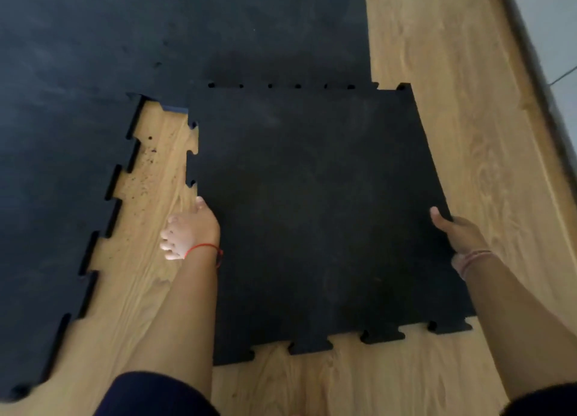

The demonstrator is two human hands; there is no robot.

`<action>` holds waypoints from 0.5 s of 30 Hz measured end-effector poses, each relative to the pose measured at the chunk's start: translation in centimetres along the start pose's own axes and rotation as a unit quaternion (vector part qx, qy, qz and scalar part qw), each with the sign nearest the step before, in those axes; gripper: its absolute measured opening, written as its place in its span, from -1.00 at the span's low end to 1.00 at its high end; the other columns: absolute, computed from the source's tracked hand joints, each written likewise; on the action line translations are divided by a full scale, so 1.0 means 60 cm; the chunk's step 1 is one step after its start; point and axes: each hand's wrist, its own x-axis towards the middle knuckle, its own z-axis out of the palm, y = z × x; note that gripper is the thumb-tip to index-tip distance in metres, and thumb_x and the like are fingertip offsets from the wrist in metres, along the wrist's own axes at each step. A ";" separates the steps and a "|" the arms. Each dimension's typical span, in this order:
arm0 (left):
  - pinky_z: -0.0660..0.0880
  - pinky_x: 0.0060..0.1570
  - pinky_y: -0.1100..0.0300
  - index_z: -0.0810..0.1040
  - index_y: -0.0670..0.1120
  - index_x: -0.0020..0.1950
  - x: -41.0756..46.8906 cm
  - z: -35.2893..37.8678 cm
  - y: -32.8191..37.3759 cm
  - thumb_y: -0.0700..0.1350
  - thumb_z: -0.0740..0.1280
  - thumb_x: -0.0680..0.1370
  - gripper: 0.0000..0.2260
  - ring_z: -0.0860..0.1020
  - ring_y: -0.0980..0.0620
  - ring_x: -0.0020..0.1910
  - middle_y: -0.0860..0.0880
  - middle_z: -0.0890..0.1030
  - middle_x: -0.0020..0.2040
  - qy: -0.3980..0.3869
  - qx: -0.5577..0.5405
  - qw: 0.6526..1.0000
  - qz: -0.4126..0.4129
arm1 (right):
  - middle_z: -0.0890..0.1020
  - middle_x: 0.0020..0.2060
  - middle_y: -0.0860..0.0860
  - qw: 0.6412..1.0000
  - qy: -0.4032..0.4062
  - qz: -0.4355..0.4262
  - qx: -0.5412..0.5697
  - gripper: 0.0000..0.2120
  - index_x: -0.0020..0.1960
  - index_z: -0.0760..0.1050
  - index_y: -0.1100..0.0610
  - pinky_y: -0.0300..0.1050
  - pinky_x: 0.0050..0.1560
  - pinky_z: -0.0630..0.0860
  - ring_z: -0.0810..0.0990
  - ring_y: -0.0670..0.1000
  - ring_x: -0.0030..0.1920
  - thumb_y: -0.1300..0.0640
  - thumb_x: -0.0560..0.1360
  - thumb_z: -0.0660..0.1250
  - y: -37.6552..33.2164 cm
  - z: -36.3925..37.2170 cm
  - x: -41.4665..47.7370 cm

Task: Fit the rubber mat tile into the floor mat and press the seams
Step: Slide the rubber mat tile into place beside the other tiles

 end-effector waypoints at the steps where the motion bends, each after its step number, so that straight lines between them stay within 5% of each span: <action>1: 0.19 0.34 -0.17 0.35 -0.23 0.31 0.018 -0.012 0.003 0.21 0.11 0.51 -0.41 0.29 -0.28 0.33 -0.27 0.36 0.34 -0.010 0.002 1.000 0.008 | 0.36 0.39 0.15 0.999 -0.013 0.008 0.031 -0.13 0.41 0.28 0.22 0.15 0.39 0.23 0.33 0.19 0.36 -0.21 0.27 0.43 0.014 0.003 -0.014; 6: 0.35 0.20 -0.12 0.45 -0.25 0.21 0.054 -0.090 0.015 0.15 0.10 0.54 -0.49 0.41 -0.28 0.22 -0.27 0.48 0.24 0.053 0.005 0.992 0.110 | 0.46 0.24 0.13 0.980 -0.078 0.053 0.174 -0.79 0.02 0.48 0.14 0.17 0.36 0.25 0.40 0.15 0.24 0.05 0.45 0.35 0.044 0.029 -0.080; 10: 0.30 0.20 -0.11 0.52 -0.23 0.15 0.089 -0.165 -0.014 0.10 0.14 0.55 -0.57 0.37 -0.32 0.25 -0.33 0.47 0.22 0.136 -0.007 0.981 0.138 | 0.45 0.32 0.14 0.977 -0.084 0.054 0.189 -0.21 0.28 0.42 0.22 0.18 0.40 0.21 0.37 0.16 0.33 -0.13 0.16 0.50 0.071 0.099 -0.123; 13: 0.25 0.24 -0.09 0.50 -0.25 0.21 0.127 -0.191 -0.049 0.08 0.16 0.55 -0.56 0.28 -0.35 0.29 -0.40 0.40 0.24 0.093 0.041 0.987 0.128 | 0.47 0.30 0.10 0.988 -0.086 0.061 0.111 -0.16 0.37 0.35 0.15 0.23 0.35 0.29 0.41 0.15 0.30 -0.26 0.22 0.45 0.107 0.151 -0.143; 15: 0.23 0.24 -0.07 0.44 -0.25 0.25 0.139 -0.192 -0.058 0.07 0.18 0.54 -0.55 0.26 -0.34 0.30 -0.39 0.38 0.25 0.053 0.057 0.988 0.131 | 0.44 0.33 0.10 0.994 -0.060 0.059 0.064 -0.33 0.38 0.33 0.13 0.23 0.34 0.29 0.39 0.17 0.32 -0.18 0.39 0.35 0.111 0.164 -0.149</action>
